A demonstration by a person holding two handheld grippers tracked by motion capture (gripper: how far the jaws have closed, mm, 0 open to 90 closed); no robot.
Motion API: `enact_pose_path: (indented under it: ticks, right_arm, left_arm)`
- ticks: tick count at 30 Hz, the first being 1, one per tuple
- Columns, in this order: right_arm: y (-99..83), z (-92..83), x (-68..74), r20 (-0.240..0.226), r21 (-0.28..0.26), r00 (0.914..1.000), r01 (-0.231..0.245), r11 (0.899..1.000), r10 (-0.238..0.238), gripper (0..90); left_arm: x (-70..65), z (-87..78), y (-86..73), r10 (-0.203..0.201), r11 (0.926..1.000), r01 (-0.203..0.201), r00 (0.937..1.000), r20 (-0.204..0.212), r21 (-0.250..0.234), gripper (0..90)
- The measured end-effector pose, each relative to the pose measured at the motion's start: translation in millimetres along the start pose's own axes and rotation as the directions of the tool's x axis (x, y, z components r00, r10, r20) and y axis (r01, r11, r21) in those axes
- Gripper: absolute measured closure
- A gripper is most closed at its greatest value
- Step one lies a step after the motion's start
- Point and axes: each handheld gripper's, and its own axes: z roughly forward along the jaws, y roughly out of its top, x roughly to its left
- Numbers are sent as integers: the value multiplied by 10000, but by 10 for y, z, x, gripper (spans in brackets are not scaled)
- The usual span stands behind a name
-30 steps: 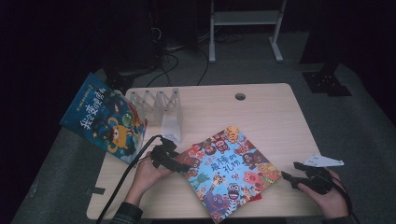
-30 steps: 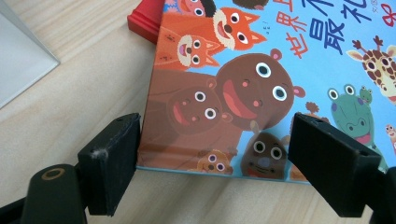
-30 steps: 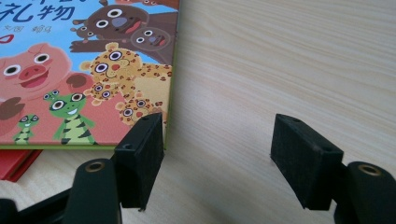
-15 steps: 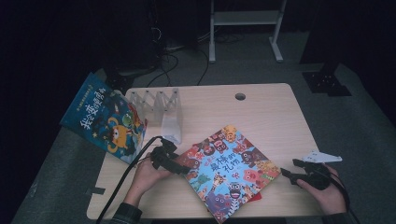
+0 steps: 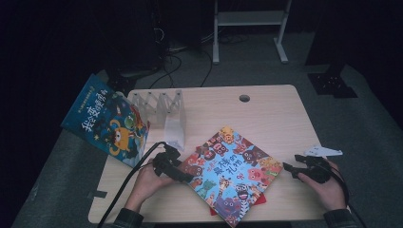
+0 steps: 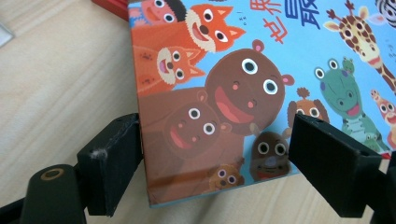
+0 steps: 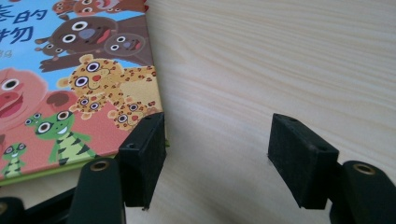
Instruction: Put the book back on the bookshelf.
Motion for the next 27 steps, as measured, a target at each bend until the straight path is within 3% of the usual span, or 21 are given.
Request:
enact_pose_path:
  ticks: [27]
  right_arm:
    - [336, 450, -66, 127, 69, 9999, -15, 10000, 14, 373]
  left_arm:
    - [-320, 4, -89, 413, 9989, -424, 9980, 485, 213, 167]
